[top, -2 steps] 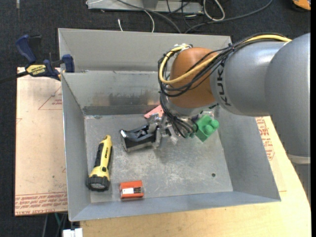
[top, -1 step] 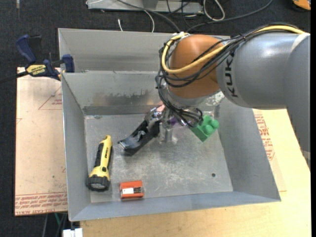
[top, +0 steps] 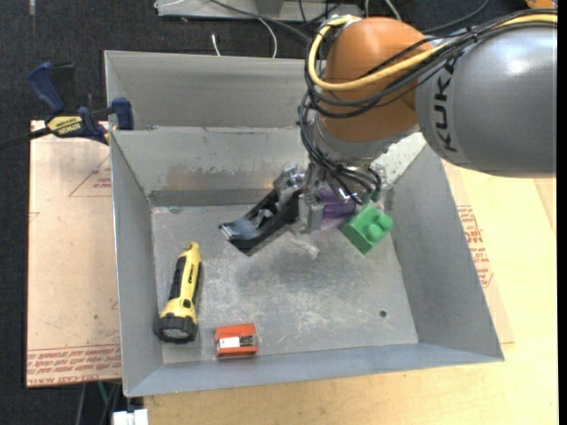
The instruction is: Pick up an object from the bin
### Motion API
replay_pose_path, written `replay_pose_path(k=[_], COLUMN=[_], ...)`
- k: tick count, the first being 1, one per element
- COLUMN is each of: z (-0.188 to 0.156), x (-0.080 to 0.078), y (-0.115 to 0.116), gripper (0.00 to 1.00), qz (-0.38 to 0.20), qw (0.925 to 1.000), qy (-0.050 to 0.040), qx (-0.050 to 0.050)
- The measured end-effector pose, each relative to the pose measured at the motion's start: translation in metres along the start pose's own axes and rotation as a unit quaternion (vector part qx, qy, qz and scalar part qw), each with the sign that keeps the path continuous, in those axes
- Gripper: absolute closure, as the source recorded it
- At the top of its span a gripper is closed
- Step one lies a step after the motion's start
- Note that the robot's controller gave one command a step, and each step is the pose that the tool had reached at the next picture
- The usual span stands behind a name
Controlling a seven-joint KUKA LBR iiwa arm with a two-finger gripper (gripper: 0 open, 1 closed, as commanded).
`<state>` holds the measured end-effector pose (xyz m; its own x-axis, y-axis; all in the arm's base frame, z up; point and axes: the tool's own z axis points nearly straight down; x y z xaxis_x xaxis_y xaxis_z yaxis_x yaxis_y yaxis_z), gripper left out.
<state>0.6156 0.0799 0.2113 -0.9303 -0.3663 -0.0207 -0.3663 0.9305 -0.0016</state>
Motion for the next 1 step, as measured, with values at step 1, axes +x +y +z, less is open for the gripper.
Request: replay_pose_path(k=[1], z=[-0.0745], x=[0.016], y=[-0.0014], gripper=[1.0], qz=[0.006], qw=[1.0], qy=[0.0018], qx=[-0.001])
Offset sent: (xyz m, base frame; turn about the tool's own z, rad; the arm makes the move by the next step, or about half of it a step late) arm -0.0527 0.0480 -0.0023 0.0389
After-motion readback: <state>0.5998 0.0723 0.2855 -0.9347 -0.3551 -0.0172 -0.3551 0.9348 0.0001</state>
